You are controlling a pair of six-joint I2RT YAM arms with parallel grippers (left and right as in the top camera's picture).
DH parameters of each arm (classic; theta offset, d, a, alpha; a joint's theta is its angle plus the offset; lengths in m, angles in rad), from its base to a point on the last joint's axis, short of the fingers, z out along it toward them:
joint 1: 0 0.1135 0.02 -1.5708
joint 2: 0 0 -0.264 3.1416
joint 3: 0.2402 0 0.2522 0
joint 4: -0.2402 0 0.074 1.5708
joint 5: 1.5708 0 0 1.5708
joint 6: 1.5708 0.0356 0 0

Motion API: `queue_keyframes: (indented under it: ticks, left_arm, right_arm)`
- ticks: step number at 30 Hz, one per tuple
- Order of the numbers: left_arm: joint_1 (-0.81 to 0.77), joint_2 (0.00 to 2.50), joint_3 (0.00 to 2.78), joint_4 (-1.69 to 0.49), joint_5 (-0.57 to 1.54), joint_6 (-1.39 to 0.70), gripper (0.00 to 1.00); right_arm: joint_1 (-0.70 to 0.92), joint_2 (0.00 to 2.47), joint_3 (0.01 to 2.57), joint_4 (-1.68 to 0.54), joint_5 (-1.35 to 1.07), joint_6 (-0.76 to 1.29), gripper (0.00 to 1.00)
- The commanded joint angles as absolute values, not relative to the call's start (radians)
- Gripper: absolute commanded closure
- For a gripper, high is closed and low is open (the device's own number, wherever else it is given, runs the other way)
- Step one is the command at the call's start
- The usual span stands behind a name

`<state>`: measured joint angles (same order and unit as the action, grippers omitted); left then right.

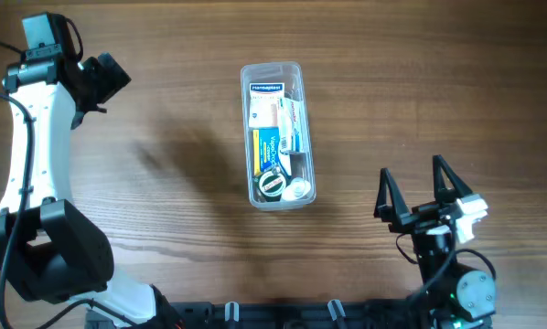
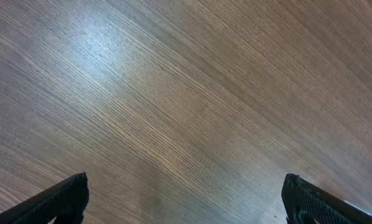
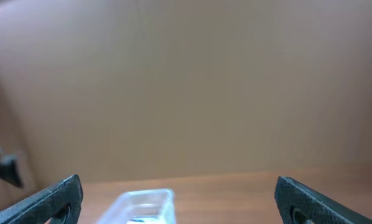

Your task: Pack container

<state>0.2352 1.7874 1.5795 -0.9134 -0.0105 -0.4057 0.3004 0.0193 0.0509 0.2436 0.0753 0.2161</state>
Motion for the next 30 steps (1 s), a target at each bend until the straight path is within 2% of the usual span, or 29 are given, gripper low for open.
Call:
queue_keyframes:
  ticks: [1,13,30]
  left_arm:
    - [0.239,1.767,1.575,-0.914,-0.02,-0.4,0.0]
    - [0.239,1.767,1.575,-0.914,-0.02,-0.4,0.0]
    - [0.239,1.767,1.575,-0.914,-0.02,-0.4,0.0]
  right_arm:
    - [0.254,0.004,0.005,0.222,0.041,0.186,0.0]
    - [0.113,0.004,0.005,0.038,-0.114,0.08,0.0]
    - [0.113,0.018,0.006,0.007,-0.113,0.081,0.0]
